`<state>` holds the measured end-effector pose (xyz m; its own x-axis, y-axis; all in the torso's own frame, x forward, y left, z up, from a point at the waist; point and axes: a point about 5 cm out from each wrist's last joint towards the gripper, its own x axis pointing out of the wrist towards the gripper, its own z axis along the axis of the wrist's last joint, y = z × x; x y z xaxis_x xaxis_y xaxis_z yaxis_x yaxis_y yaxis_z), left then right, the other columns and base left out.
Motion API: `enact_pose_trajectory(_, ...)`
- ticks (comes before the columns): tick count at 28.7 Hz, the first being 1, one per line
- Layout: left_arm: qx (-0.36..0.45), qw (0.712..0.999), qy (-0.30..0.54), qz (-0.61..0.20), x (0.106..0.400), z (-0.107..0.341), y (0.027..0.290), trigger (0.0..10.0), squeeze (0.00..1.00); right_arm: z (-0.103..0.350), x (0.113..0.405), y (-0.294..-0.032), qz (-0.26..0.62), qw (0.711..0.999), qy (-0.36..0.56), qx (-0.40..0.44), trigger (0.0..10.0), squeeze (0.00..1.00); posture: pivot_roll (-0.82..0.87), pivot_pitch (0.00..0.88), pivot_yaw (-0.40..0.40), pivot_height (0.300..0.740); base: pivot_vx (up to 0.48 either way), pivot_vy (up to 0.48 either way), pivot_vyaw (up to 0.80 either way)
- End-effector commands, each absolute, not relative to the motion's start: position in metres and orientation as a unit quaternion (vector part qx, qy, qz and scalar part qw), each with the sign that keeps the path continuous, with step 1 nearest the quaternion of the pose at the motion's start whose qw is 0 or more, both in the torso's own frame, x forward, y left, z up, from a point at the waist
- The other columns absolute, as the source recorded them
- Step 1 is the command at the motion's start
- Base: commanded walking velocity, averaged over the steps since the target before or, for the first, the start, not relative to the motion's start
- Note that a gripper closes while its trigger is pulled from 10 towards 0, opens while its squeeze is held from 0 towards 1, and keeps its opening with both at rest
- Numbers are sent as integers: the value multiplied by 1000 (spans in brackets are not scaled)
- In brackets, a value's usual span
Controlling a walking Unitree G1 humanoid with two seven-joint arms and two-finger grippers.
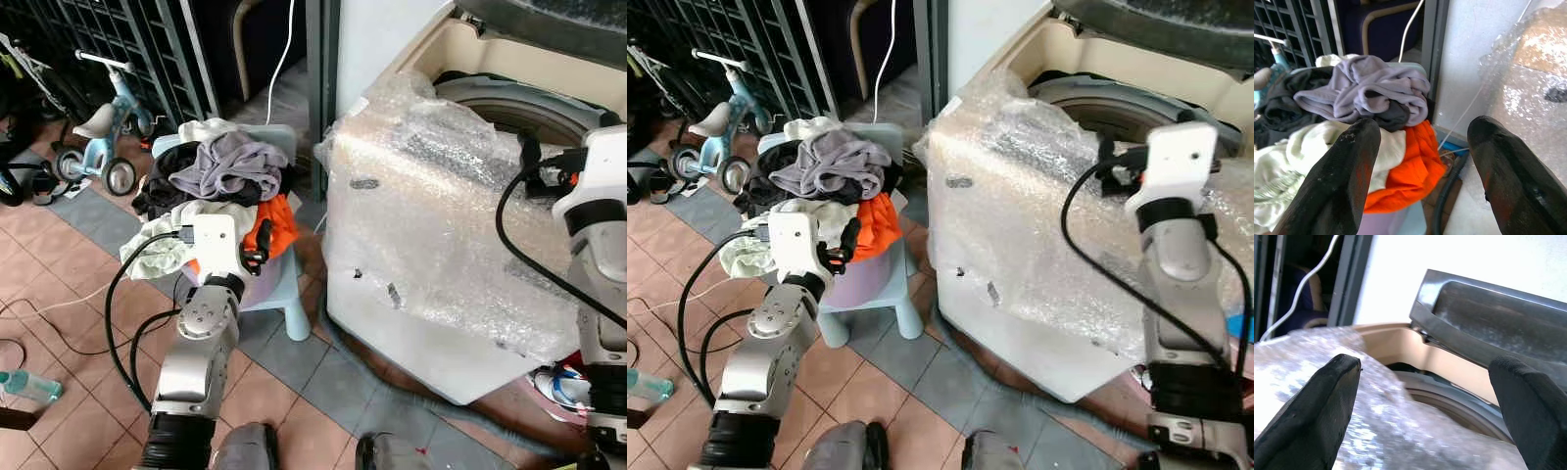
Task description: Clothes washing
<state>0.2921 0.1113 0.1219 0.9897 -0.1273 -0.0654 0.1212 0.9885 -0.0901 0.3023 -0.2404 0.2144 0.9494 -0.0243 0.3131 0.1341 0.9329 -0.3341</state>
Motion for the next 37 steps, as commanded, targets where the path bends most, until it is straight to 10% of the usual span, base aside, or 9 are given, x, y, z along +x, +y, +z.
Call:
enact_pose_trajectory(1, -35, 997, 38, -65, 295, 121, 115, 10000, 0, 207, 296, -212, 0, 973, -153, -172, 10000, 0, -106, 55, 114, 740, 0, 480, 0)
enact_pose_trajectory(9, -35, 996, 37, -76, 298, 119, 109, 10000, 0, 166, 276, -170, 82, 980, -97, -153, 10000, 0, -100, 30, 98, 740, 0, 480, 0)
enact_pose_trajectory(21, -31, 998, 21, -50, 297, 115, 126, 10000, 0, 143, 266, -213, -98, 990, -53, -87, 10000, 0, -84, 9, 73, 740, 0, 120, 0)
enact_pose_trajectory(37, -11, 998, 56, 4, 272, 78, 148, 10000, 0, 98, 261, -169, 91, 995, 22, -21, 10000, 0, -18, 0, -22, 740, 0, 0, 0)
